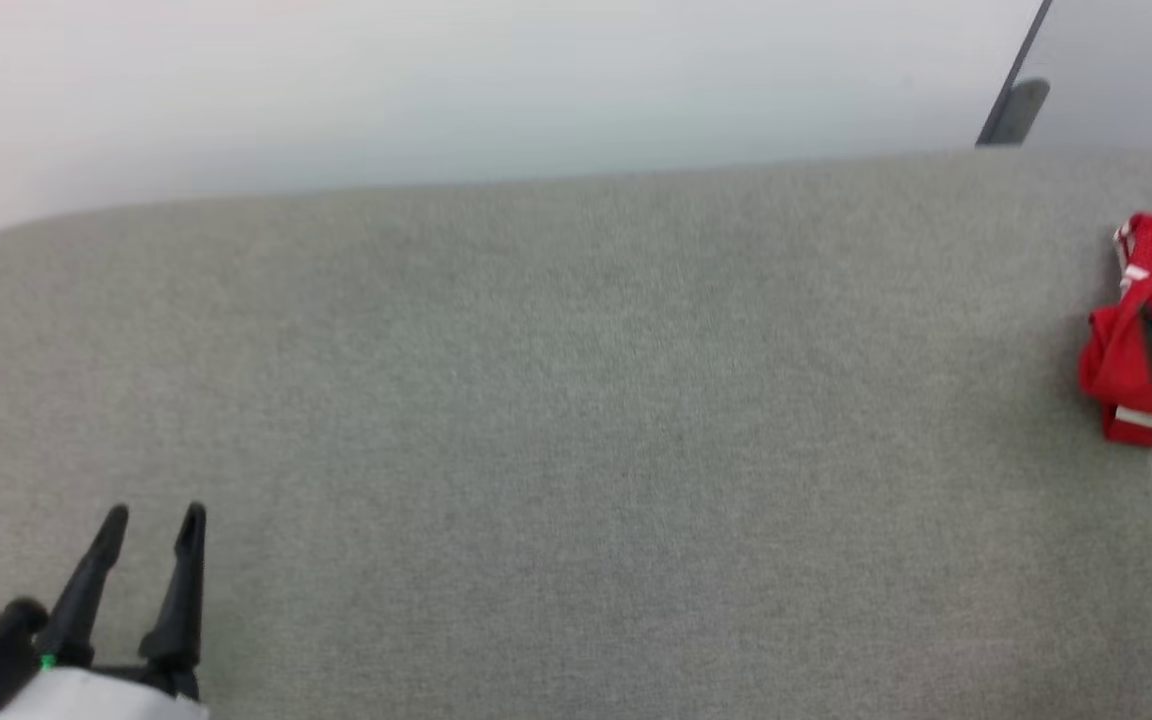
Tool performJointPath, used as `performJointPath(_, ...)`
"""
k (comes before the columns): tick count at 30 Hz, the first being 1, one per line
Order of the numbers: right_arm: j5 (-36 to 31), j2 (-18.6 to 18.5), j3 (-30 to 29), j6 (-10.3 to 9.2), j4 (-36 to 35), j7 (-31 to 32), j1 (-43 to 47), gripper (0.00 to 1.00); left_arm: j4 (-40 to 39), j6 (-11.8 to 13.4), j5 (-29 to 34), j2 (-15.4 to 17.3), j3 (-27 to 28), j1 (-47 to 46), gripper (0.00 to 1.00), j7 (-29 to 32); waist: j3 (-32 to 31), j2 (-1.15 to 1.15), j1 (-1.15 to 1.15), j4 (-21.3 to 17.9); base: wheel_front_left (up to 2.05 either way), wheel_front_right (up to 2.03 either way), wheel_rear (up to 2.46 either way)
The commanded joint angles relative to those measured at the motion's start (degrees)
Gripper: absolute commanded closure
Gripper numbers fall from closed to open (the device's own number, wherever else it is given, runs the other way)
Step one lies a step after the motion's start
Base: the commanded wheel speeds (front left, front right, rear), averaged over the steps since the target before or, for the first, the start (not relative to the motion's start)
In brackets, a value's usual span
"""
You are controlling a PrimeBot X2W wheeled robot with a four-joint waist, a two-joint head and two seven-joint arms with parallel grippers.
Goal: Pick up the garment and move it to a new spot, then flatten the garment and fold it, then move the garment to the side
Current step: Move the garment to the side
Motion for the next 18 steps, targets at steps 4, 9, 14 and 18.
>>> performJointPath(4, 2.5, 2.4, 1.6, -0.12, -2.4, -3.8, 5.1, 0.0, -0.3, -0.1, 0.8, -0.4, 1.8, 3.8, 0.0, 0.0, -6.4, 0.0, 0.0, 1.6, 0.0, 0.0, 0.0)
performJointPath(9, 4.4, 4.2, 1.3, -0.12, -6.3, -6.7, 9.8, 0.0, -0.8, -0.1, 1.4, -0.9, 4.3, 6.8, 0.0, 0.0, -8.0, 0.0, 0.0, 2.1, 0.0, 0.0, 0.0)
performJointPath(14, 3.8, 5.7, -0.3, -0.12, -11.8, -7.8, 14.8, 0.0, -0.7, -0.1, 1.6, -1.1, 6.3, 9.0, 0.0, 0.0, -9.0, 0.0, 0.0, 2.4, 0.0, 0.0, 0.0)
performJointPath(18, 3.4, 6.9, -2.1, -0.12, -15.0, -7.9, 17.9, 0.0, -0.9, -0.1, 1.4, -1.7, 7.3, 10.1, 0.0, 0.0, -9.4, 0.0, 0.0, 2.5, 0.0, 0.0, 0.0)
